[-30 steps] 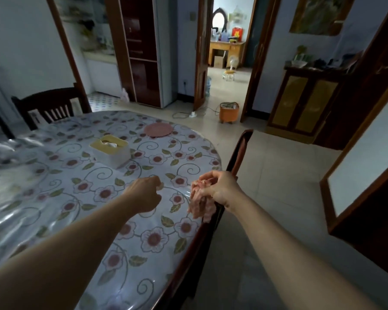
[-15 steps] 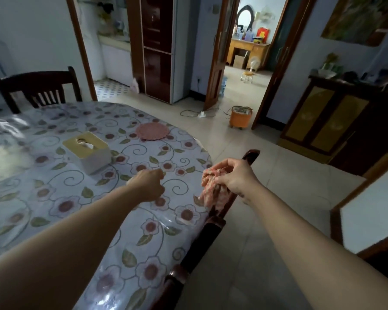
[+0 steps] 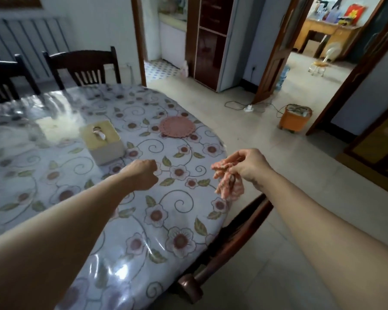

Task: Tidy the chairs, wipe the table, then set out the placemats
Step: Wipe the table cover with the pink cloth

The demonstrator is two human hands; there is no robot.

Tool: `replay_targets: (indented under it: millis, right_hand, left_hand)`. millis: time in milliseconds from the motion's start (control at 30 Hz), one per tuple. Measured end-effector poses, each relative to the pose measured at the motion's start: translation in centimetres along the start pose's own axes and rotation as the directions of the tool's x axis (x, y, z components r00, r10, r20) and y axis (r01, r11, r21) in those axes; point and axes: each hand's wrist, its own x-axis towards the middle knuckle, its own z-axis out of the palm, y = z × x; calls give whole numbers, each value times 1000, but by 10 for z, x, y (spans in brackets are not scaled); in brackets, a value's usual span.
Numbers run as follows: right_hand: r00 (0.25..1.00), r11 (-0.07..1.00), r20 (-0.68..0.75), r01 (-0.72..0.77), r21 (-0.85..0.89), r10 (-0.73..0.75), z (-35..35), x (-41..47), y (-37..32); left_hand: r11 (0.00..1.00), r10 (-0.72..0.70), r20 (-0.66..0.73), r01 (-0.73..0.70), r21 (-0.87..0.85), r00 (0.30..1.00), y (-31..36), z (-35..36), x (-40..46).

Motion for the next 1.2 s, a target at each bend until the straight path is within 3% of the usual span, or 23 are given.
replay_targets:
  millis: [233, 567, 1000, 1200]
  right_hand:
    - [957, 989, 254, 149, -19, -139, -26, 85, 9]
    - [863, 965, 458, 261, -40, -214, -44, 162, 4]
    - [784, 926, 543, 377, -32, -301, -58, 289, -27]
    - [640, 873, 674, 488, 16, -370, -57, 353, -49]
  left_hand:
    - [965, -261, -104, 258, -39, 960, 54, 11, 7]
    - [859, -511, -40, 507, -78, 859, 103, 6, 27]
    - [794, -582, -19, 563, -231, 813, 143, -9, 154]
    - [692, -703, -60, 662, -287, 709, 172, -25, 205]
